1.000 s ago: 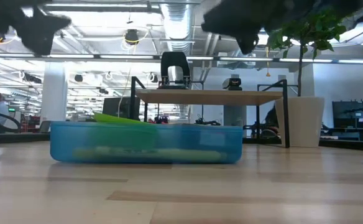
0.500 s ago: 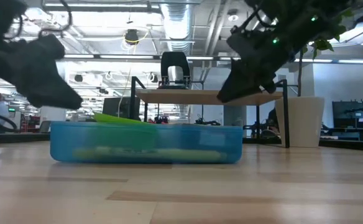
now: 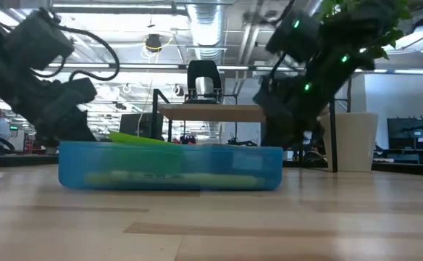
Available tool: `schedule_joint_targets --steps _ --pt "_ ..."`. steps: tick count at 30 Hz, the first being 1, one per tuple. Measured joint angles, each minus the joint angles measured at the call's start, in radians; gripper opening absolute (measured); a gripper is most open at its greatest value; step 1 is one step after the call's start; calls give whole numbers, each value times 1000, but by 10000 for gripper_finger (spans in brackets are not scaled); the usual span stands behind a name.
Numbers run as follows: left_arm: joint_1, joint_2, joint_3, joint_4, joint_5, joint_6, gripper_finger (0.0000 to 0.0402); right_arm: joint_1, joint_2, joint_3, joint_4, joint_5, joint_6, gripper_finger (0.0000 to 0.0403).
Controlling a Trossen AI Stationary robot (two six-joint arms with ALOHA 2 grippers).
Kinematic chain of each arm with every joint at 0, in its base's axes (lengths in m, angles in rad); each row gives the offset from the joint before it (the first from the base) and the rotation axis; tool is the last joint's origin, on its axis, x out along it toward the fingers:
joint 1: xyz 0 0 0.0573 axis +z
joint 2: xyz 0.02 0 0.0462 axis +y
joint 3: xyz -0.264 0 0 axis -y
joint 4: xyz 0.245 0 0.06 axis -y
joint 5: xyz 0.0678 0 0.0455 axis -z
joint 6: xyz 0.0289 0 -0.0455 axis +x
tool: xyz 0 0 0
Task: Pack school essentials
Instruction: Close the blue supply box
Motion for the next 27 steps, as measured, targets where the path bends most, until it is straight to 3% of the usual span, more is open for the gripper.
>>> schedule_joint_targets --steps 12,19,27 --pt "147 171 1 131 58 53 208 -60 166 109 4 -96 -35 108" --pt "175 266 1 301 83 111 208 -57 153 131 -13 -94 -74 108" --pt "162 265 13 302 67 118 208 -23 106 142 -49 -85 -95 108"
